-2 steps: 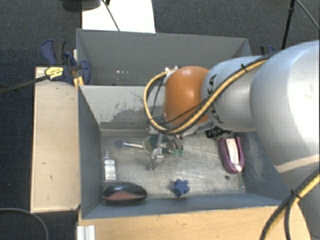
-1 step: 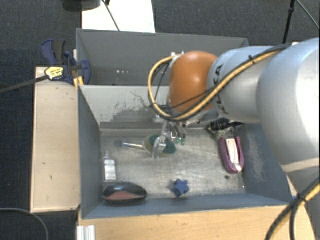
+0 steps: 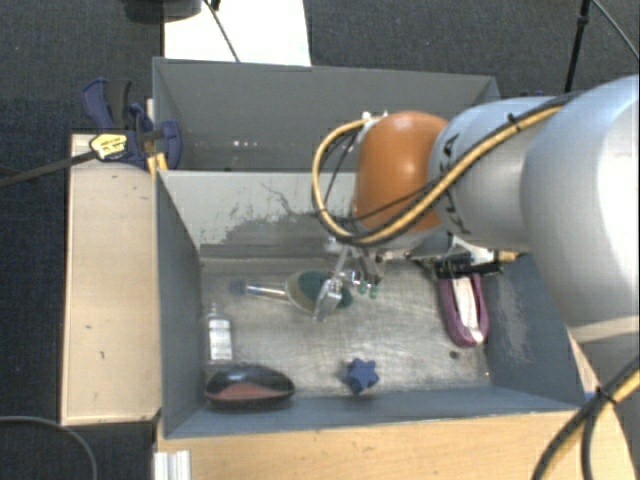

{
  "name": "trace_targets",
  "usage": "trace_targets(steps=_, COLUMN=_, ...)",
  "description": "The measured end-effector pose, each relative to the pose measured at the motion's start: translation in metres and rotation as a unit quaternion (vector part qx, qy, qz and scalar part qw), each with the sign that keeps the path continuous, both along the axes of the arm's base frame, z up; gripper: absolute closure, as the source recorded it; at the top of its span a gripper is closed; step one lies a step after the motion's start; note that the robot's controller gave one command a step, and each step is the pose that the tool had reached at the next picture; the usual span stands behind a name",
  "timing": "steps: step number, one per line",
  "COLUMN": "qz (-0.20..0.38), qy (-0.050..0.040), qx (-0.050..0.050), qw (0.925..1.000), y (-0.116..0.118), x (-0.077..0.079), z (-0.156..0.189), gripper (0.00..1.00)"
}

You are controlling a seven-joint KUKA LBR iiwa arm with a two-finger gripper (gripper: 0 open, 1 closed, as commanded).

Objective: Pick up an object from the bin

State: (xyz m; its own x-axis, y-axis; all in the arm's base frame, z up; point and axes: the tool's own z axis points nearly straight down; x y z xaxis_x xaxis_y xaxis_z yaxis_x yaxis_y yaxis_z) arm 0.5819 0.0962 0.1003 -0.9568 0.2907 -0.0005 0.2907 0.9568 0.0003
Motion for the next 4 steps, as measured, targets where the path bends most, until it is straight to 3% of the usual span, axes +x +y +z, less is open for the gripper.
trace_targets(steps=1, qz=-0.055, qy=-0.0028, qx=0.001, qw=0.9985, y=0.009, x=-0.004, z=-0.027, gripper=0.0)
trace_targets(steps=2, qz=-0.056, qy=-0.0018, qx=0.001, qw=0.9984, y=0.009, x=-0.003, z=-0.025, gripper=0.0)
trace_targets(steps=3, qz=-0.057, qy=-0.005, qx=0.001, qw=0.9984, y=0.008, x=-0.001, z=-0.024, gripper=1.0)
trace_targets(steps=4, qz=-0.056, qy=-0.0037, qx=0.001, qw=0.9984, y=0.009, x=0.001, z=0.044, gripper=1.0)
